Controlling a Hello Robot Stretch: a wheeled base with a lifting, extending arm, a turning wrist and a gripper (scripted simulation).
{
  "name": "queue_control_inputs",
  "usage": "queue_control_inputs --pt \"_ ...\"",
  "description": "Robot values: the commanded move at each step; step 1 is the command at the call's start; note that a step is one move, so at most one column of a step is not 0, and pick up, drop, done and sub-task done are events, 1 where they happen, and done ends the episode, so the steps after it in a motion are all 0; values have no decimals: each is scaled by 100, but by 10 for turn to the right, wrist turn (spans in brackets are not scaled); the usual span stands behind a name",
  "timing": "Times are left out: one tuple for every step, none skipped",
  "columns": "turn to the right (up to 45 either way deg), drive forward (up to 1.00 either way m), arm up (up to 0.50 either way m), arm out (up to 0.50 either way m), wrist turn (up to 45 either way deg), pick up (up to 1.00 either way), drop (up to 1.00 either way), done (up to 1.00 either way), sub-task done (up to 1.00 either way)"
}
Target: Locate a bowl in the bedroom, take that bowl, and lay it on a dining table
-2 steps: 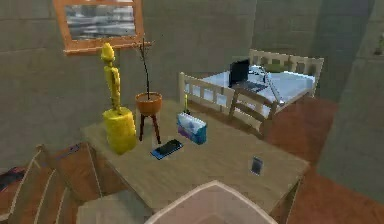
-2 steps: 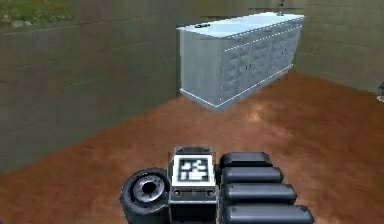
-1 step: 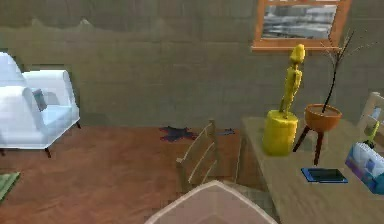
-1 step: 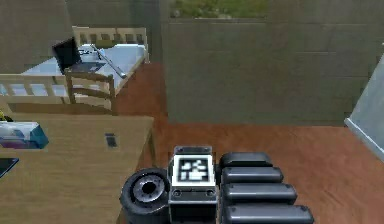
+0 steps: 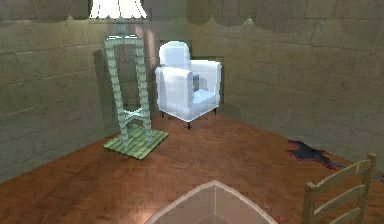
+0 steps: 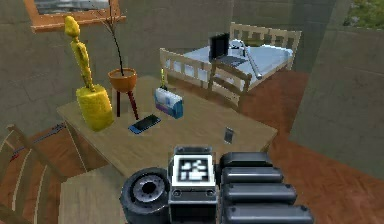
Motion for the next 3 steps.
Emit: queue_control_inputs --pt "0 0 0 48 0 0 0 0 0" --pt "0 0 0 0 450 0 0 0 0" --pt "0 0 0 0 450 0 0 0 0"
